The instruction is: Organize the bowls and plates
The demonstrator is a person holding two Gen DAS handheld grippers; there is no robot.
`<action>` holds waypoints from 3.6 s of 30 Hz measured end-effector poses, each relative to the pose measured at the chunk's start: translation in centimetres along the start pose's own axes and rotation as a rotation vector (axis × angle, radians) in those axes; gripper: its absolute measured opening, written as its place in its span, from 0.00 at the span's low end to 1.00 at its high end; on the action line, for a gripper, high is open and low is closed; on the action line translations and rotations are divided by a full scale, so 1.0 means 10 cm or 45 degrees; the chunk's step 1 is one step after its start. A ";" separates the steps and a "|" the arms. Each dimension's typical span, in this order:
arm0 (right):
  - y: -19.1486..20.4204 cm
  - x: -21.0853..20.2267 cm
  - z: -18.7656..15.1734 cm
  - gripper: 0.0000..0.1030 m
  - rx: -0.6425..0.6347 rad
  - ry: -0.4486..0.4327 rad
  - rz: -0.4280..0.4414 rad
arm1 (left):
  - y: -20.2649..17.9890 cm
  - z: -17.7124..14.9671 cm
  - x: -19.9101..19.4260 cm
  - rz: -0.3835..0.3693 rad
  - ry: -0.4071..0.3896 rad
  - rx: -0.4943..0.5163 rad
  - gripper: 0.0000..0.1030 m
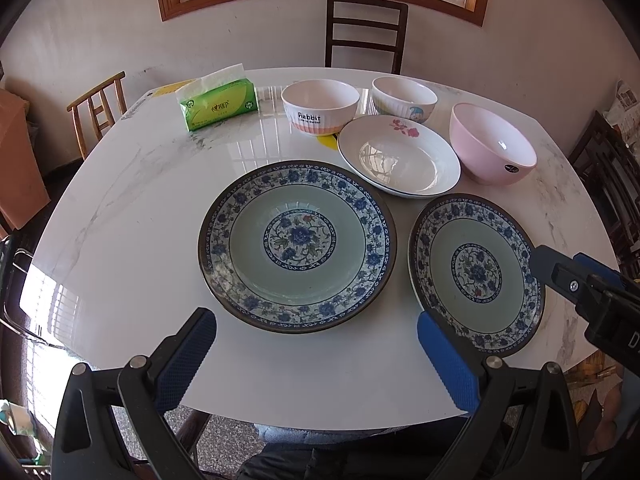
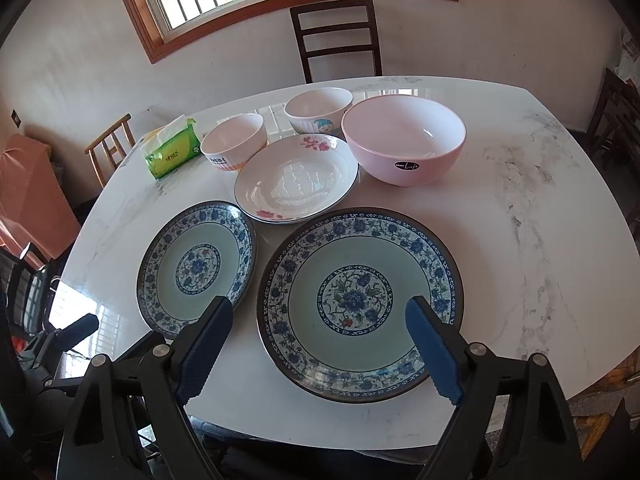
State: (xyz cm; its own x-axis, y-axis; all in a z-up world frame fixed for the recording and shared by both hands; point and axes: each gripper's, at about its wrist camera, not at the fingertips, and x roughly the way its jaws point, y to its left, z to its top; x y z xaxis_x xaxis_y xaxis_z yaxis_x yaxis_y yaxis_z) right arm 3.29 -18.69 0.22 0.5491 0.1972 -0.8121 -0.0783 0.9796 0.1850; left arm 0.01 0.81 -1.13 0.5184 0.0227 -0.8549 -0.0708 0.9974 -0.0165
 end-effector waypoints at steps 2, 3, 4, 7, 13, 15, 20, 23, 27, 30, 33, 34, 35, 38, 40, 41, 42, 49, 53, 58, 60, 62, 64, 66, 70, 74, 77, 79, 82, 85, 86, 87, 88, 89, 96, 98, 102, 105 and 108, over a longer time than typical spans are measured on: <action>0.00 0.00 0.00 0.79 0.001 0.001 0.003 | -0.01 0.01 0.00 0.000 0.002 0.001 1.00; -0.01 0.00 0.00 0.79 0.004 0.002 0.008 | -0.01 0.00 0.00 0.001 0.002 0.002 1.00; 0.00 0.00 -0.01 0.79 0.005 0.003 0.008 | -0.01 0.01 0.00 0.001 0.002 0.003 1.00; 0.00 0.01 -0.01 0.76 0.001 0.004 0.010 | -0.01 0.00 0.00 0.002 0.005 0.003 1.00; 0.01 0.02 -0.02 0.75 0.000 0.009 0.012 | -0.03 -0.01 0.01 0.004 0.009 0.007 1.00; 0.01 0.02 -0.03 0.75 -0.002 0.009 0.011 | -0.03 0.00 0.01 0.005 0.009 0.007 1.00; 0.01 0.02 -0.03 0.75 -0.002 0.009 0.014 | -0.03 0.00 0.02 0.004 0.011 0.009 1.00; 0.01 0.02 -0.03 0.73 -0.004 0.011 0.014 | -0.02 0.00 0.02 0.004 0.012 0.010 1.00; 0.02 0.02 -0.03 0.72 -0.005 0.012 0.015 | -0.02 0.00 0.02 0.004 0.012 0.011 1.00; 0.02 0.02 -0.03 0.72 -0.008 0.013 0.017 | -0.03 0.00 0.02 0.004 0.012 0.010 1.00; 0.05 0.02 -0.02 0.72 -0.011 0.016 0.020 | -0.03 0.00 0.02 0.003 0.013 0.009 1.00; 0.05 0.02 -0.02 0.72 -0.013 0.017 0.020 | -0.03 0.00 0.02 0.003 0.012 0.009 1.00; 0.05 0.03 -0.02 0.72 -0.013 0.018 0.023 | -0.03 0.00 0.02 0.003 0.014 0.009 1.00; 0.05 0.03 -0.01 0.71 -0.016 0.021 0.031 | -0.03 0.00 0.03 -0.005 0.015 0.008 1.00; 0.06 0.04 0.00 0.71 -0.014 0.025 0.041 | -0.03 0.00 0.04 -0.007 0.017 0.010 1.00; 0.06 0.04 0.00 0.71 -0.017 0.027 0.045 | -0.03 0.00 0.04 -0.009 0.020 0.010 1.00; 0.06 0.04 0.00 0.71 -0.019 0.026 0.044 | -0.02 0.01 0.05 -0.010 0.021 0.009 1.00; 0.08 0.06 0.00 0.71 -0.035 0.028 0.059 | 0.01 0.01 0.09 -0.009 0.029 0.001 1.00; 0.08 0.06 0.01 0.71 -0.037 0.030 0.062 | 0.07 0.01 0.11 -0.054 0.049 -0.025 1.00; 0.09 0.07 0.03 0.71 -0.048 0.023 0.095 | 0.25 0.05 0.14 -0.130 0.059 -0.098 1.00; 0.10 0.08 0.05 0.71 -0.056 0.020 0.133 | 0.34 0.09 0.15 -0.182 0.062 -0.127 1.00; 0.11 0.10 0.08 0.72 -0.059 0.027 0.176 | 0.47 0.12 0.17 -0.245 0.078 -0.177 1.00; 0.11 0.15 0.11 0.72 -0.056 0.049 0.242 | 0.59 0.17 0.18 -0.287 0.078 -0.226 1.00; 0.09 0.21 0.14 0.72 -0.030 0.079 0.305 | 0.71 0.22 0.20 -0.316 0.082 -0.253 1.00; 0.13 0.33 0.20 0.72 -0.024 0.131 0.398 | 0.89 0.31 0.26 -0.335 0.085 -0.276 1.00; 0.19 0.48 0.29 0.72 -0.030 0.162 0.423 | 1.07 0.37 0.37 -0.401 0.118 -0.336 1.00; 0.21 0.65 0.37 0.71 -0.005 0.223 0.465 | 1.24 0.43 0.49 -0.432 0.174 -0.427 1.00; 0.23 0.75 0.43 0.68 0.006 0.259 0.489 | 1.34 0.47 0.55 -0.420 0.182 -0.461 1.00; 0.28 0.90 0.51 0.63 0.008 0.293 0.518 | 1.48 0.51 0.64 -0.405 0.198 -0.499 1.00; 0.32 1.01 0.58 0.59 -0.005 0.316 0.512 | 1.60 0.53 0.72 -0.419 0.213 -0.534 1.00; 0.34 1.05 0.60 0.58 -0.008 0.324 0.505 | 1.63 0.53 0.74 -0.421 0.217 -0.542 0.98; 0.35 1.09 0.62 0.55 -0.012 0.333 0.503 | 1.65 0.54 0.76 -0.424 0.217 -0.548 0.95; 0.36 1.13 0.64 0.53 -0.015 0.339 0.503 | 1.66 0.54 0.77 -0.434 0.218 -0.550 0.88; 0.38 1.17 0.66 0.49 -0.023 0.348 0.497 | 1.68 0.54 0.79 -0.448 0.223 -0.554 0.86; 0.43 1.41 0.72 0.42 -0.036 0.402 0.462 | 1.70 0.55 0.87 -0.491 0.213 -0.542 0.64; 0.44 1.48 0.73 0.39 -0.036 0.415 0.451 | 1.71 0.56 0.90 -0.509 0.218 -0.541 0.60; 0.44 1.59 0.73 0.33 -0.035 0.441 0.448 | 1.77 0.56 0.95 -0.518 0.212 -0.548 0.59; 0.43 1.67 0.74 0.33 -0.036 0.457 0.441 | 1.80 0.55 1.00 -0.521 0.223 -0.552 0.59; 0.42 1.73 0.76 0.33 -0.027 0.472 0.447 | 1.81 0.54 1.06 -0.515 0.240 -0.548 0.58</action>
State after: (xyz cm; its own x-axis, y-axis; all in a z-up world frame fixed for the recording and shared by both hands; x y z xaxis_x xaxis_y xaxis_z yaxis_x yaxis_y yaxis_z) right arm 18.73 -11.49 -8.84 0.1550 0.5111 -0.8454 -0.2238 0.8517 0.4738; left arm 8.87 19.51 -7.71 0.4194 -0.4032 -0.8133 -0.2576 0.8063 -0.5325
